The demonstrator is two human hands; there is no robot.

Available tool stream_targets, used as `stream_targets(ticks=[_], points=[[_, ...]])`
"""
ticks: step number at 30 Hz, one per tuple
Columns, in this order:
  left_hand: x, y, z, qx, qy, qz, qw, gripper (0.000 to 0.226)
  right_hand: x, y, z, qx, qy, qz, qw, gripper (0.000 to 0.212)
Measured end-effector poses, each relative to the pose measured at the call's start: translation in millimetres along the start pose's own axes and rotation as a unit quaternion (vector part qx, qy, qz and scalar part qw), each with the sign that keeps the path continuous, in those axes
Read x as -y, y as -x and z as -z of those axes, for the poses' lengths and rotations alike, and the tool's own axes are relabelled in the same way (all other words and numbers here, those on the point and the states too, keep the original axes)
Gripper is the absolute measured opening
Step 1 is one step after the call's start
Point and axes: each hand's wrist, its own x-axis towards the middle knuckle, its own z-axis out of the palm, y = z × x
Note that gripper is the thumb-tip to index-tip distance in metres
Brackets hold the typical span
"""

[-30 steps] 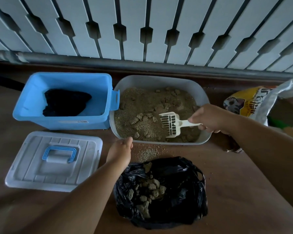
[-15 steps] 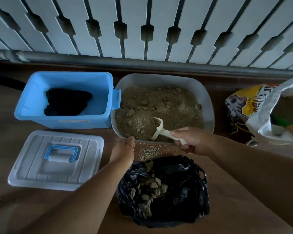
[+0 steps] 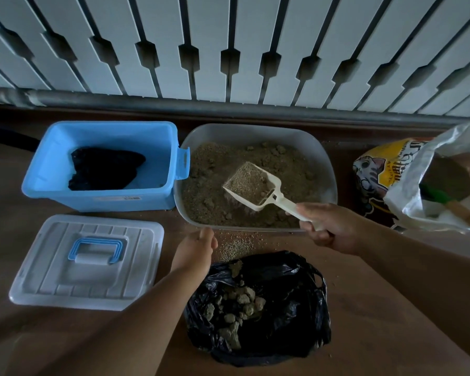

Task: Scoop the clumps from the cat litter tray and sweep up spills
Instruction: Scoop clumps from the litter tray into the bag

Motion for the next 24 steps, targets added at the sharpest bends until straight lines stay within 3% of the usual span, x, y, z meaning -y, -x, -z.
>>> stream_targets(ticks=[9, 14, 16, 20, 24], points=[[2, 4, 5, -0.01, -0.055, -0.016, 0.998, 0.033, 10, 4, 11, -0.008, -0.001, 0.016, 1.0, 0.027], [-2, 2, 5, -0.022, -0.142, -0.033, 0.989, 0.038, 10, 7, 11, -0.001, -0.014, 0.014, 1.0, 0.035], [-3, 2, 5, -0.009, -0.127, -0.035, 0.991, 0.035, 9, 9, 10, 0.001, -0.013, 0.011, 1.0, 0.035], [-12, 7, 6, -0.009, 0.023, 0.009, 1.0, 0.033, 10, 10, 11, -0.001, -0.009, 0.012, 1.0, 0.027], [-16, 10, 7, 0.001, 0.024, 0.0, 1.0, 0.036, 12, 14, 14, 0.002, 0.006, 0.014, 1.0, 0.031]])
